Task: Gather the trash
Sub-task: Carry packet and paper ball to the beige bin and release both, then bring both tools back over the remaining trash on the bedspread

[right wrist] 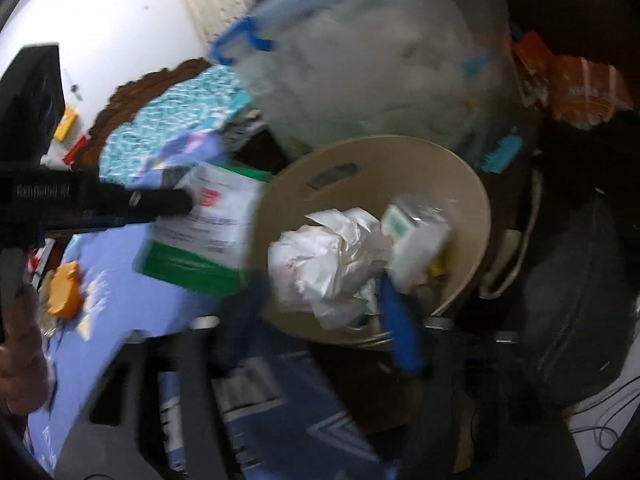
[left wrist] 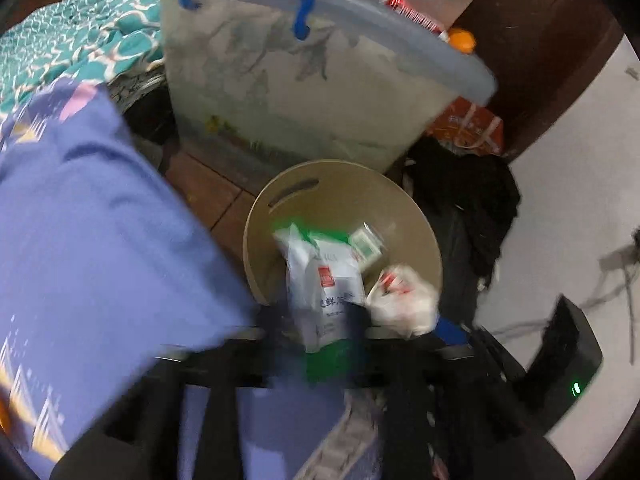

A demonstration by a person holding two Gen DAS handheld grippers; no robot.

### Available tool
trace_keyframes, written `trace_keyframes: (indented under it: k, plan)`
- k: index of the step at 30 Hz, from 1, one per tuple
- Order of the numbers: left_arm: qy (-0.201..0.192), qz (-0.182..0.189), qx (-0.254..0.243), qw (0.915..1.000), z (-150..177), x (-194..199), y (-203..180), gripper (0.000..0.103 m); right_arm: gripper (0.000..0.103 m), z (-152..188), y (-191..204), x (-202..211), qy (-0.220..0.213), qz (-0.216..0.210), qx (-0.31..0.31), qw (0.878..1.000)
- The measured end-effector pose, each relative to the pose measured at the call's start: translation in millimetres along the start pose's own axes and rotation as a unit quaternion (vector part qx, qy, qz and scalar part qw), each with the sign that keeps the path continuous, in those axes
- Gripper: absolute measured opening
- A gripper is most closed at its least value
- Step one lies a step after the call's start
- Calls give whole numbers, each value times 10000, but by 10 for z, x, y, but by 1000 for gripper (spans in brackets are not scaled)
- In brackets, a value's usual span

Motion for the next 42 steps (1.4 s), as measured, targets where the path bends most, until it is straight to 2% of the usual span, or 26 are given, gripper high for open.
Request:
trace_keyframes:
  k: [1,2,4,6,9,13,19,22,26,29,30,35,39,41,42]
  plan:
    - [-18,-136,-21,9999,-39,-75,-22,62,83,5,-27,17,-44,-43,-92,9999]
    - [-11,-232,-27,9997,-44,-136,-26,61,83,12,-59,45,-144,-26,-154,9998]
    - [83,-134,76,9998,-1,-157,5,60,83,37,-97,99,-307,51,-215,9993]
    - [32,57,194,9998,117,-39,67,60,83,52,-114,137,-395,42,-332,9987]
    - [-174,-22,98,9998,353,265,200,60,82,35,-33,237,-556,-180,-506,9970]
    - [-341,-407,-117,9985,802,682,392,61,78,75,358,309,-565,-584,-276,9963]
    - [-393,-1131,-185,9926,1722,1288,834,62,67,422,1254,144,104,-1395,460,9891]
    - [-557,-1634,-47,9850,2135,1691,1146,72,66,672,1745,59,450,-1688,910,9804]
    - [-954,-2503,340,9629,2597,2316,1646,95,66,1030,2354,-43,884,-1999,1451,9650]
    - [-1055,-2942,683,9474,2843,2568,1989,94,67,1268,2714,-107,1151,-2162,1701,9545]
    - [-1018,-3016,779,9448,2895,2592,2070,94,67,1319,2800,-128,1198,-2176,1763,9525]
    - [-955,-2756,1356,9469,3131,2581,2449,94,67,1559,3242,-224,1639,-2416,1909,9372]
    - [-988,-2602,1399,9503,3210,2494,2470,94,68,1642,3625,-314,2000,-2668,1770,9260]
    - [-1040,-2467,1409,9531,3272,2474,2470,94,85,1619,3821,-379,2024,-2706,1682,9260]
    - [-1080,-2417,1415,9539,3260,2443,2472,94,88,1626,3943,-424,2034,-2715,1658,9260]
Point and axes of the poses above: each gripper's, at about its wrist camera, not at the fingertips, and x roughly against the way its jaws point, y to its left, z to its underside, the point moved 5 cm from there along -x, roughly the way its jaws point, and after that the axes turned 3 degrees about -x, right-handed, at the moved point
